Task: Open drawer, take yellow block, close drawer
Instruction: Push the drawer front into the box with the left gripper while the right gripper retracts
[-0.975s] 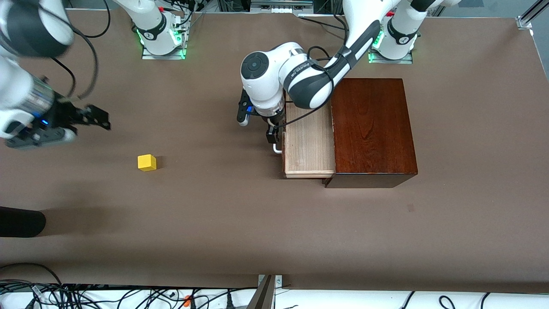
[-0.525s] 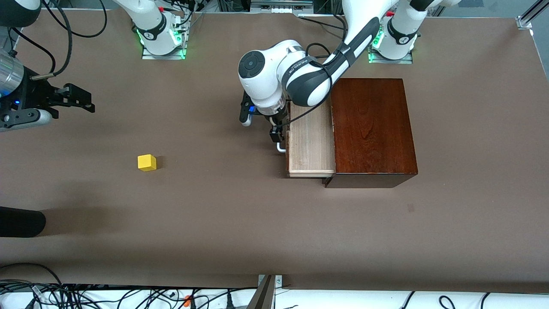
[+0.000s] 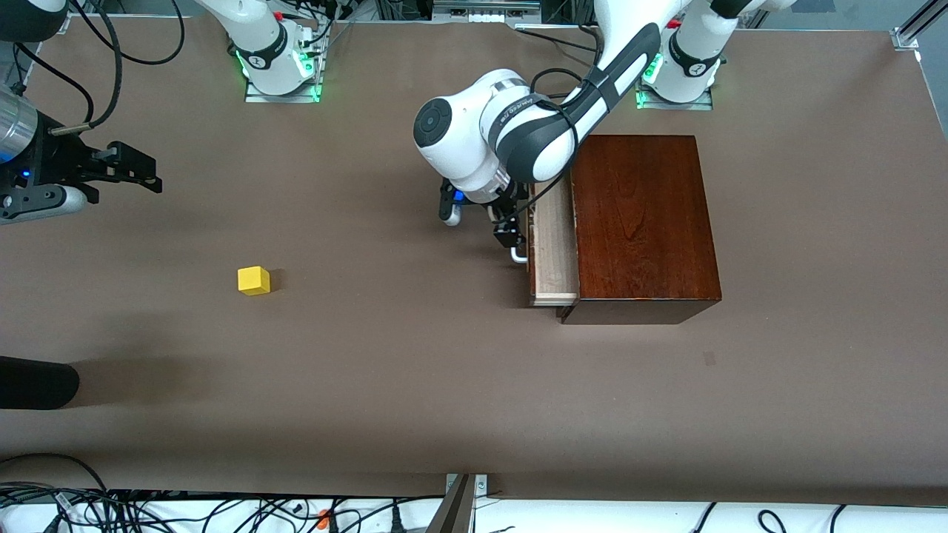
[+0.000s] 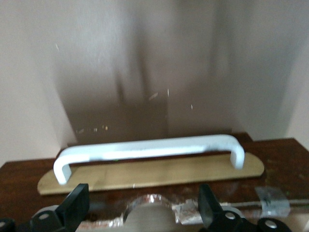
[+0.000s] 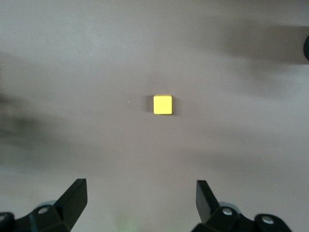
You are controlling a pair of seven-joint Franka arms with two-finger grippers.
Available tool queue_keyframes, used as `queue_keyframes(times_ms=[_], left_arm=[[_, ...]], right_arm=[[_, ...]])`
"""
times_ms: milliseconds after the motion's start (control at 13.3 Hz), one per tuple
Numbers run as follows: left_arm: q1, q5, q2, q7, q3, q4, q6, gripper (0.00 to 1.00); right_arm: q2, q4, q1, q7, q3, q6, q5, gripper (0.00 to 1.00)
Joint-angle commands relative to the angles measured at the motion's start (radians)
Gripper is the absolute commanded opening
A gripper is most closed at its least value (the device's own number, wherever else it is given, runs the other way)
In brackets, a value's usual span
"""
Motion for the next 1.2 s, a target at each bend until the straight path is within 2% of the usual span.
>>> queue_keyframes(times_ms=[0, 225, 525, 900, 1125], left_arm=[[0.005, 0.033, -0.029, -0.006, 0.013, -0.02, -0.056, 1.0], [0.005, 0.033, -0.029, -0.053, 0.036, -0.056, -0.075, 1.0], [0.009, 0.034, -0.029, -0.089, 0.064, -0.073, -0.117, 1.0], [0.023, 0.04, -0.031, -0.09, 0.066, -0.073, -0.148, 1.0], [-0.006, 0.04, -0.028, -0.168, 0.066, -0.061, -0.14, 1.0]], right_arm=[[0.015, 0.053, -0.013, -0.001, -0.01, -0.019, 0.0, 1.0], [0.012, 0.055, -0.004, 0.0, -0.004, -0.025, -0.059, 1.0], [0.014, 0.055, -0.004, 0.005, -0.004, -0.024, -0.063, 1.0], [0.012, 0.055, -0.002, 0.006, -0.001, -0.024, -0.062, 1.0], [0.014, 0.055, -0.002, 0.006, -0.003, -0.024, -0.063, 1.0]])
